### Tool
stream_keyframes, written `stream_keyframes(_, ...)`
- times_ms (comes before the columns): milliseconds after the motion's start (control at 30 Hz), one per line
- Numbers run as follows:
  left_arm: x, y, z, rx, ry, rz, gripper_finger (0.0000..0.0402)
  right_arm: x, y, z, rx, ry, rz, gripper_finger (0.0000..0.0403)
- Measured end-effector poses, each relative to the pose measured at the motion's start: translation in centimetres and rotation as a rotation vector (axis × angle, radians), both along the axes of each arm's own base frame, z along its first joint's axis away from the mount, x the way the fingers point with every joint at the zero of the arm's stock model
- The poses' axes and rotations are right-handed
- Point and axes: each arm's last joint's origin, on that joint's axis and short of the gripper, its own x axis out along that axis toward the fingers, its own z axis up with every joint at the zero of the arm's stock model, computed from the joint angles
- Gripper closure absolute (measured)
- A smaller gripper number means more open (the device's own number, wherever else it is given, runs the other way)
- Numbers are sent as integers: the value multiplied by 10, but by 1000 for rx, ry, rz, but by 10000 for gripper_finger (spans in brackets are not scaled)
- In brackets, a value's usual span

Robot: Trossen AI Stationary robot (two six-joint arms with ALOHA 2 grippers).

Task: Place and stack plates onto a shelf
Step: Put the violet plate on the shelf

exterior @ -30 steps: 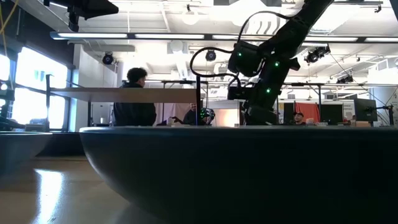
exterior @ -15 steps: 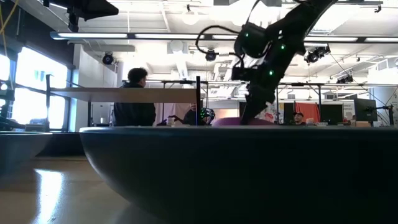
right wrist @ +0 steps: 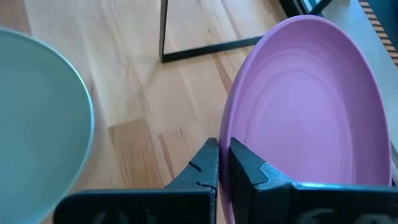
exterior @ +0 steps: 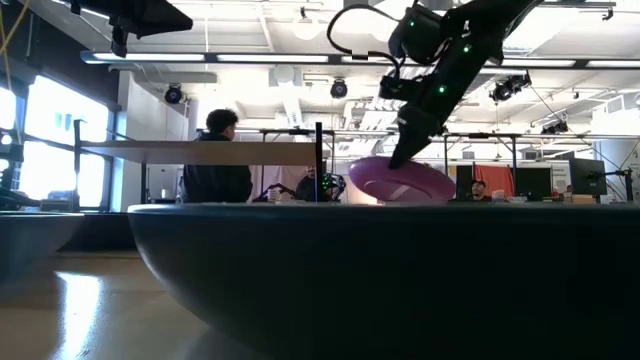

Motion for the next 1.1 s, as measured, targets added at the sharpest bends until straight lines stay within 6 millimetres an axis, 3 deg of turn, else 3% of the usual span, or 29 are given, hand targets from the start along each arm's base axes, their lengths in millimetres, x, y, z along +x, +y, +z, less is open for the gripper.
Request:
stream_keyframes(333,-1,1,1,-132,-112,44,324,-12,2,13,-42,14,-35,403)
stream_keyframes(533,1,1,14,-72,-212,58,321,-15,2,28,-77,-17,-51,403)
stream_keyframes(733,1,2,28,-1,-308,99,333,-9,-2,64,-195,-24,-34,403)
stream_keyframes(1100,-4,9,38,-1,-322,194,337,1,-6,145,-385,-158,28,403)
